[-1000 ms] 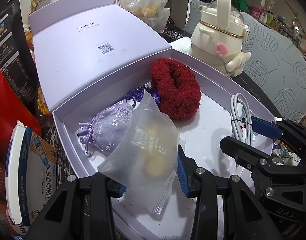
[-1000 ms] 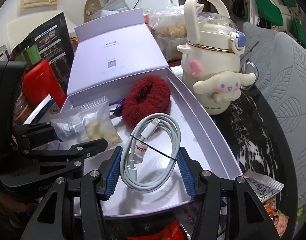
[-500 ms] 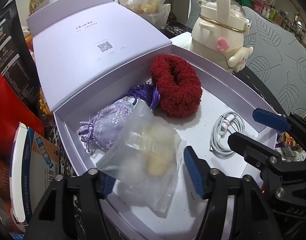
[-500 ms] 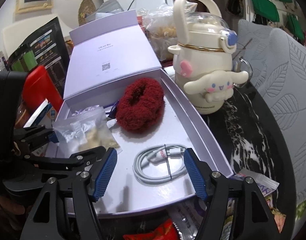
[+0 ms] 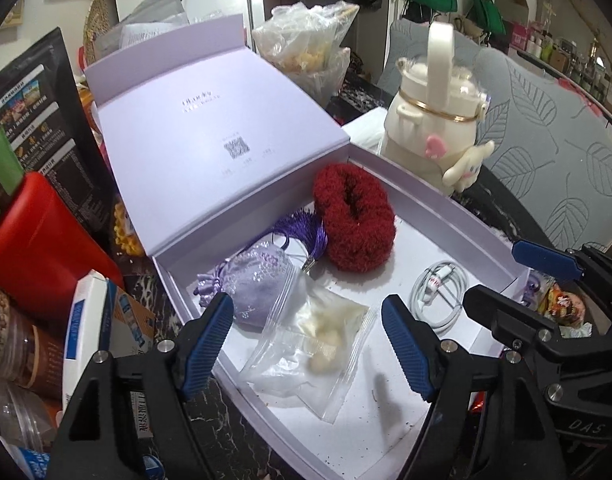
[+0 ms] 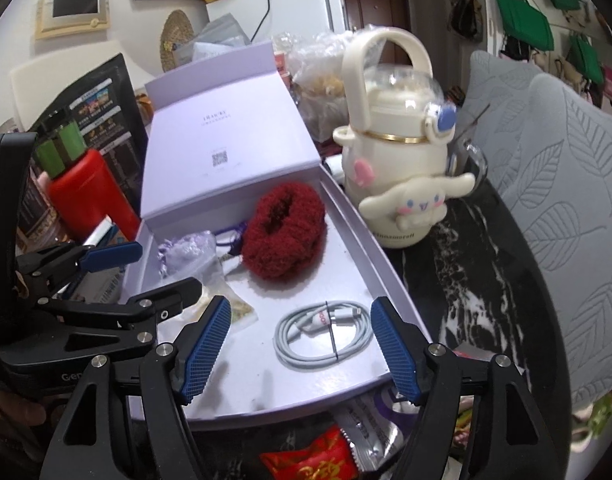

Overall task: Organize soft objects
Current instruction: 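Withdraw both grippers from the box back over the table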

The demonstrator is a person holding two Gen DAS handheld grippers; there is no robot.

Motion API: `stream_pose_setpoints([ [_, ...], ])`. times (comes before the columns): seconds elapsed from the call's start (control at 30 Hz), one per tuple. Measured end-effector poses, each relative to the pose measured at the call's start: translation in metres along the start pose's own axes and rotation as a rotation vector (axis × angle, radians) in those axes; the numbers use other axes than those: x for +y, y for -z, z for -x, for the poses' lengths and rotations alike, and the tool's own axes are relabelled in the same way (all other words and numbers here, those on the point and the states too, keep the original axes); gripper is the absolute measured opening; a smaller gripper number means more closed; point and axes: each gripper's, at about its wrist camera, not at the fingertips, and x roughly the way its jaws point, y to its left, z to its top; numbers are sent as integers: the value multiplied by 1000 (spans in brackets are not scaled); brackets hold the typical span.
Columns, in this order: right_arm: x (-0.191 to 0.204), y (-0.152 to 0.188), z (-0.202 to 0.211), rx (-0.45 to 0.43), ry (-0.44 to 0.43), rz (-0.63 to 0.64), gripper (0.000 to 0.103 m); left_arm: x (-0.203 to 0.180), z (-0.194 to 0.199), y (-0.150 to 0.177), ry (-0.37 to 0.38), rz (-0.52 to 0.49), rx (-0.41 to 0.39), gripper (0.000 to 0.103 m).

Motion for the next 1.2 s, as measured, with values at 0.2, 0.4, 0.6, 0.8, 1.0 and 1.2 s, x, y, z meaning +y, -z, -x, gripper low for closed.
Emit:
stream_pose_setpoints([
  [0.2,1,-4,21,-29,19,-12,73,-1,29,-3,-5,-10,-51,77],
  [0.4,8,-4,50,-73,45,-5,73,-3,59,-4,1,-13,-97,77],
  [0.6,15,-3,81,-113,67,5,73,-8,93,-3,15,-16,-146,77],
  [0.8,23,3,110,-152,83,20,73,-17,122,4,14,-38,-187,77],
  [1.0,33,14,136,-187,99,39,73,-21,149,12,10,-46,-221,77],
  [1.2,38,29,157,-203,113,34,74,-25,166,23,29,-60,-244,77],
])
